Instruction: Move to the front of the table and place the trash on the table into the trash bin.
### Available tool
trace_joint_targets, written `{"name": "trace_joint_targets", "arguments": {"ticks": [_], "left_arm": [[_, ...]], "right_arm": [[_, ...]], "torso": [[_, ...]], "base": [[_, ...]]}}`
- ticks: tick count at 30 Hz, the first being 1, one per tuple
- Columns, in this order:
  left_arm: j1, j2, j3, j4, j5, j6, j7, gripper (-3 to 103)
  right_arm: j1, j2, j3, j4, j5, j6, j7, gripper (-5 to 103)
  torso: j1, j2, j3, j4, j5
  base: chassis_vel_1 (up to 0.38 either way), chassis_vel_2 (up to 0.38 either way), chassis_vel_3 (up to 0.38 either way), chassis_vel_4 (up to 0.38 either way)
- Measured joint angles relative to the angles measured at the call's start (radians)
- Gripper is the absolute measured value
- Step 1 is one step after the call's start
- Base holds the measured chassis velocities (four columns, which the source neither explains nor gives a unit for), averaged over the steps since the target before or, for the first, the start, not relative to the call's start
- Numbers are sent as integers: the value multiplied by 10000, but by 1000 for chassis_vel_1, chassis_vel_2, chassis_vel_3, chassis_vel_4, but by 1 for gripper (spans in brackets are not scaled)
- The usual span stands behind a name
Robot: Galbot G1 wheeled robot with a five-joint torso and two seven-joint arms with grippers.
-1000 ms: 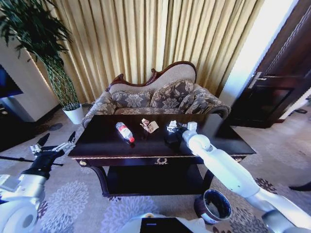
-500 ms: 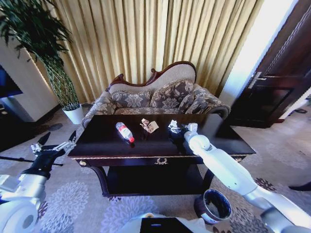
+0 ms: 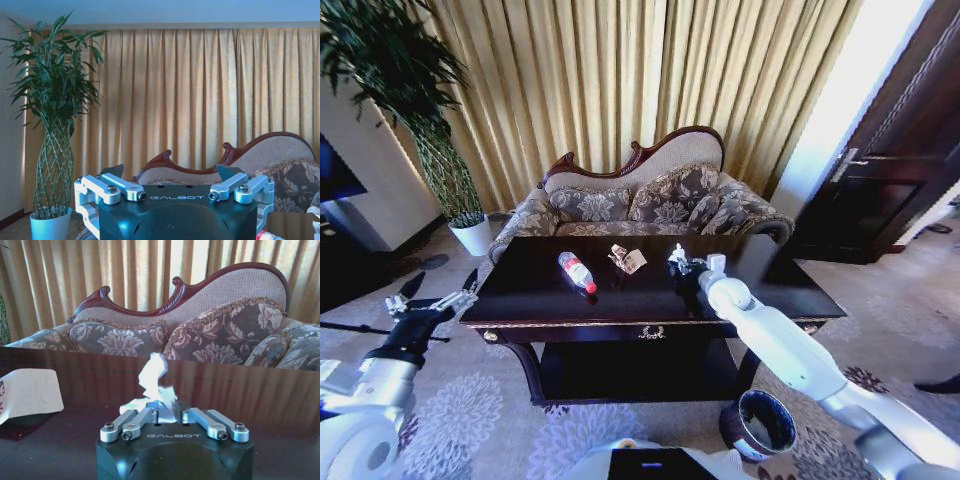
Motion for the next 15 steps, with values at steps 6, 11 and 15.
{"name": "trace_joint_targets", "arguments": {"ticks": [6,11,15], "left_arm": [[-24,2,14,101,-11,-21,6,100],[-42,18,23,278,-18,-194,42,100],[-52,30,20,358,-29,-236,96,100]], "right_arm": [[-37,-16,-16,10,2,35,-5,1],[-263,-71,70,309,76,188,38,0],[-365,-221,250,673,291,337,253,0]], "torso": [[0,0,0,0,-1],[0,0,0,0,1],[0,0,0,1,1]], "base": [[0,0,0,0],[0,0,0,0],[0,0,0,0]]}}
